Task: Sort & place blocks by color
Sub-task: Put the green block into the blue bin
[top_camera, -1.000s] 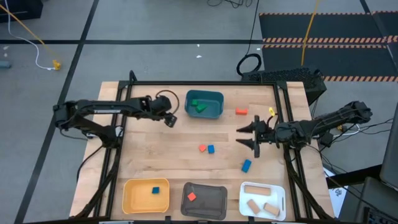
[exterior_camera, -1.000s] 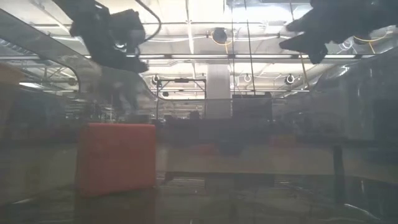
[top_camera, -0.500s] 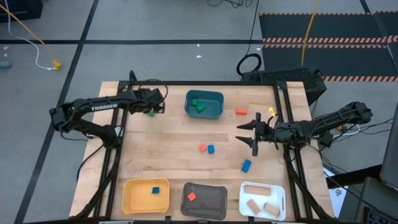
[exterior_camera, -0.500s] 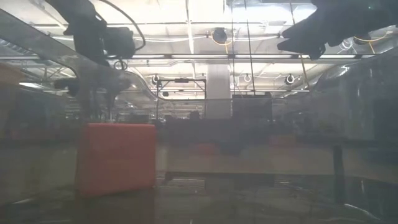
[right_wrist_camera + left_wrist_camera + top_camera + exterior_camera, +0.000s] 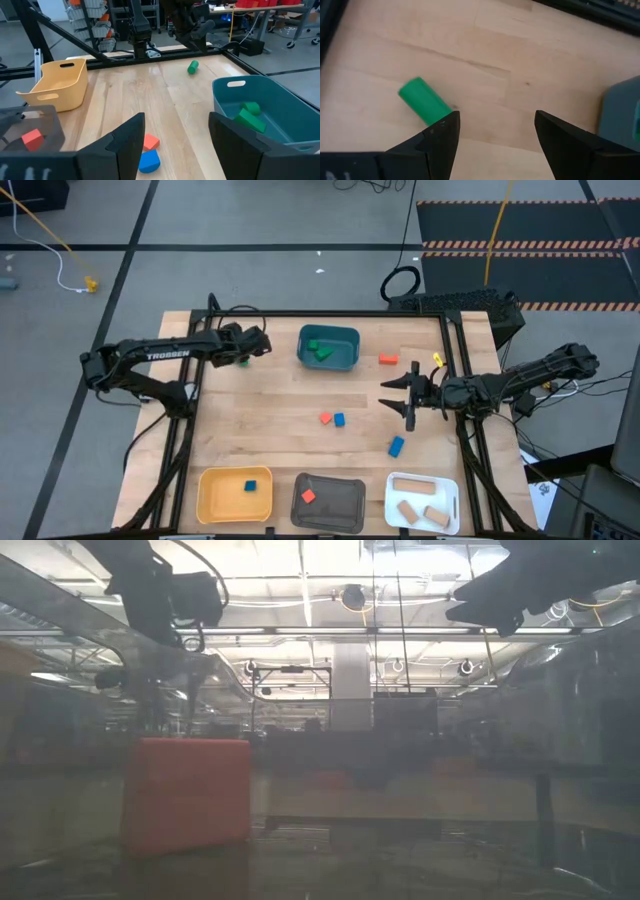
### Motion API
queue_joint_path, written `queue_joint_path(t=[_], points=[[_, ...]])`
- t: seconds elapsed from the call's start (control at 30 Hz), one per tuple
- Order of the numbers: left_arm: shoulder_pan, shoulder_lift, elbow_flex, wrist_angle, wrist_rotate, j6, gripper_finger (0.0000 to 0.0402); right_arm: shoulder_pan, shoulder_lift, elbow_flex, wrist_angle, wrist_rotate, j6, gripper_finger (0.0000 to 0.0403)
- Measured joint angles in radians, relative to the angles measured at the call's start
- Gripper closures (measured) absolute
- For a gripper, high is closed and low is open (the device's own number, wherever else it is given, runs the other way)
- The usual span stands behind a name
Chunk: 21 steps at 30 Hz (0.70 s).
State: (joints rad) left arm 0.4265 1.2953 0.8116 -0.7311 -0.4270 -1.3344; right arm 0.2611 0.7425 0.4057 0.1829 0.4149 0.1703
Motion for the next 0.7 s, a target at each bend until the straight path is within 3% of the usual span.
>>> queue_joint_path(t=[0.13, 0.37, 0.7], points=[[-0.025, 0.0, 0.0, 0.0, 0.006, -0.085, 0.0144, 0.0, 0.0, 0.0, 0.0, 0.0, 0.0, 0.019], [-0.038, 0.0, 0.0, 0.0, 0.035, -0.019, 0.0144, 0.0, 0.0, 0.0, 0.0, 0.0, 0.0, 0.019], [0.001, 0.0, 0.0, -0.076, 0.062, -0.242, 0.0144, 0.0, 0.0, 0.0, 0.0, -0.001, 0.0, 0.019]])
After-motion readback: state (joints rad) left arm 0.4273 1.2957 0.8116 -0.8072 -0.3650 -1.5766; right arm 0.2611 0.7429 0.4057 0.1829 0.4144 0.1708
